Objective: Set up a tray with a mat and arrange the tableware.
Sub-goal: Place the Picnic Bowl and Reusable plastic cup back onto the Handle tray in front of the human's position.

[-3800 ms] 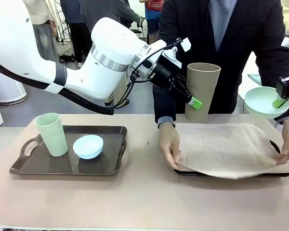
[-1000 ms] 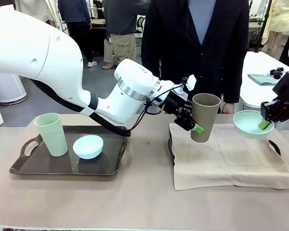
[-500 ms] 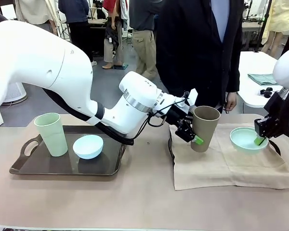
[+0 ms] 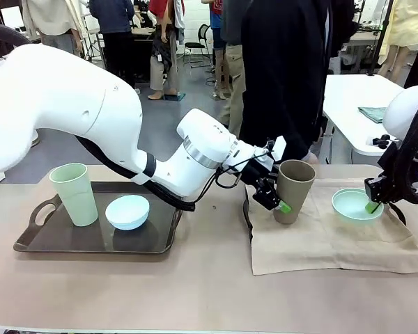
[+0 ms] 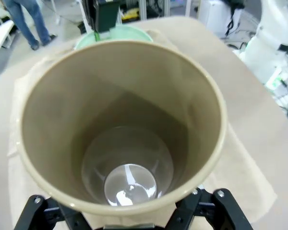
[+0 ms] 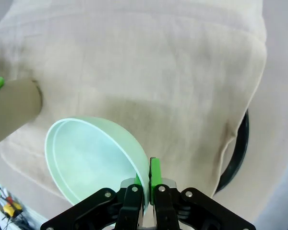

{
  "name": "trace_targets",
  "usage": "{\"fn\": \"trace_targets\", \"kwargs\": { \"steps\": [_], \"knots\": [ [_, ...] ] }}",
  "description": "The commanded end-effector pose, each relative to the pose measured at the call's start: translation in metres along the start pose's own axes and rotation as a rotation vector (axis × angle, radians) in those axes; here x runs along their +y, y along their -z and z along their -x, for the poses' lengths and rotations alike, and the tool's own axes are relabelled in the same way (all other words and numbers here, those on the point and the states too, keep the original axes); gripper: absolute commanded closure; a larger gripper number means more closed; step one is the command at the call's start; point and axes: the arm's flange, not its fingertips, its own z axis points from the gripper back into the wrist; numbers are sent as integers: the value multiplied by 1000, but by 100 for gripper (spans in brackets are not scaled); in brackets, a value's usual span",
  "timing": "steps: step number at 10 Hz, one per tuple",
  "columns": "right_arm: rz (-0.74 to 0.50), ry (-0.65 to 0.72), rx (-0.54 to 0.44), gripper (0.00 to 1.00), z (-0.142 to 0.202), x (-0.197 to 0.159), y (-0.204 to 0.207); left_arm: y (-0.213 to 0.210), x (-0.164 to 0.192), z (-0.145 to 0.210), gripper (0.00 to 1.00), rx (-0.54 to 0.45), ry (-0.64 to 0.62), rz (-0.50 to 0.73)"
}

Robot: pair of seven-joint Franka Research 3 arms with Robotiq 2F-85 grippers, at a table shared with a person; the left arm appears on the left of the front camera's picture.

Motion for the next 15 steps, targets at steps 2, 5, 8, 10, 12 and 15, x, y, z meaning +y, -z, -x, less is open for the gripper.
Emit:
{"fn": "trace_targets", "kwargs": {
  "steps": [2,5,8,10,12,15],
  "knots": [
    [-30,-38,-31,35,-7,-6,10,6,8,-5,0,0,-1,9],
    [-35,-35,-12,9,-5,-5,0,-2,6,-7,0,-11,-11,6],
    [23,-42,5,0,11,-6,-28,-19,-5,-5,0,-5,-36,10],
    [13,-71,14,9,27,-3,-49,-36,-15,2,0,11,-61,13],
    [30,-102,5,2,47,1,-74,-64,-27,10,0,23,-115,12],
    [126,-110,10,2,81,8,-120,-114,-54,-10,0,31,-219,-50]
  ]
}}
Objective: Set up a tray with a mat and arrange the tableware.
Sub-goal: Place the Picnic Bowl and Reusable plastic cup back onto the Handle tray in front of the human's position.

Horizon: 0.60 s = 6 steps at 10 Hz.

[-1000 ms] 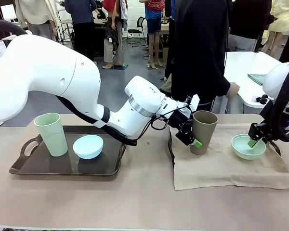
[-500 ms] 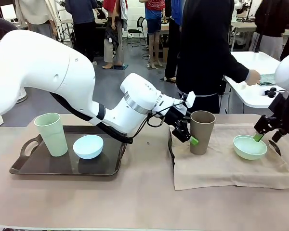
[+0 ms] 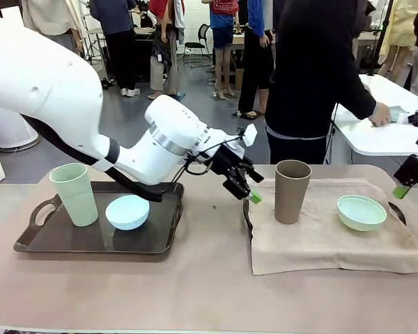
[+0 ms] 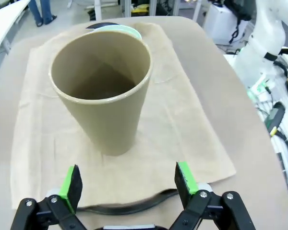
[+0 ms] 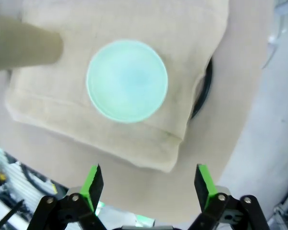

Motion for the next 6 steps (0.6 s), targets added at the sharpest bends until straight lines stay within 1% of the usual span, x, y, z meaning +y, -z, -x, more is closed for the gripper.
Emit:
{"fn": "trace_targets", "kwargs": {
  "steps": [1,2,3,4,6],
  "knots": [
    [67,5,1,2,27,9,-27,-39,-43,-30,0,-19,-115,-27],
    [92,14,-9,2,30,12,-36,-57,-57,-53,0,-37,-126,-21],
    [84,-3,-26,2,28,13,-39,-75,-75,-74,0,-33,-152,-48],
    [56,-11,-11,2,21,6,-34,-37,-30,-38,0,-21,-86,-27],
    [56,-11,-11,2,21,6,-34,-37,-30,-38,0,-21,-86,-27]
  ]
}}
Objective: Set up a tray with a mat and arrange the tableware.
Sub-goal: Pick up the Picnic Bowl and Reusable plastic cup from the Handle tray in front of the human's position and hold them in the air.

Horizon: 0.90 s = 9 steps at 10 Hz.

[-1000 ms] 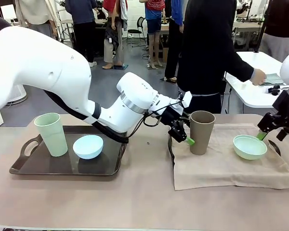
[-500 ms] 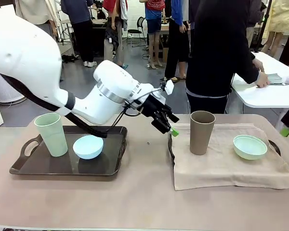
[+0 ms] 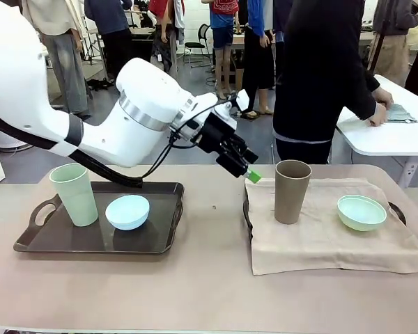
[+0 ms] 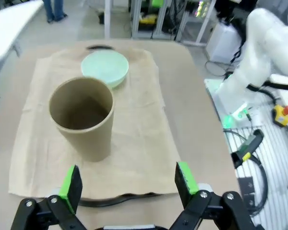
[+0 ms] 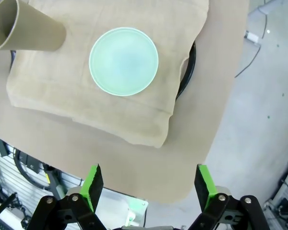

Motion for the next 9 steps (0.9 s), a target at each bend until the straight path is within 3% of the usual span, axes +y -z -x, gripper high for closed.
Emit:
{"fn": "trace_targets", "kwargs": {
  "steps": [1,7,9],
  "knots": [
    [-1,5,4,2,-3,-3,6,9,12,6,0,-3,22,-1],
    [-5,2,10,2,-1,-1,4,12,14,6,0,-10,14,8],
    [90,0,-26,2,9,15,-37,-27,1,-36,0,220,-221,52]
  ]
}}
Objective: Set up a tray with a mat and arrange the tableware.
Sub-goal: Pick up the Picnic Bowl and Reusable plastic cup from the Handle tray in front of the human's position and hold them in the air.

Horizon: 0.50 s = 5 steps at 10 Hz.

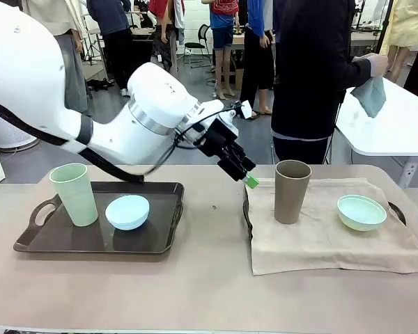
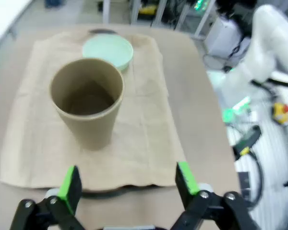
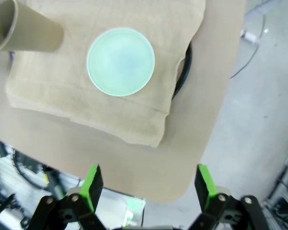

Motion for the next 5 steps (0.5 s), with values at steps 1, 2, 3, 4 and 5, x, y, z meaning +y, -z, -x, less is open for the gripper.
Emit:
{"fn": "trace_targets", "kwargs": {
  "steps": [1,2,3,4,5],
  "knots": [
    [83,-26,2,2,7,23,-26,-60,-29,-37,0,201,-229,41],
    [49,-61,42,2,7,34,-29,-90,-50,-49,0,296,-277,16],
    [49,-106,70,2,6,47,-32,-118,-72,-54,0,353,-364,7],
    [38,-144,83,2,-1,61,-34,-151,-89,-45,0,446,-552,-57],
    [42,-143,90,2,-10,72,-33,-177,-100,-27,0,525,-740,-138]
  ]
}}
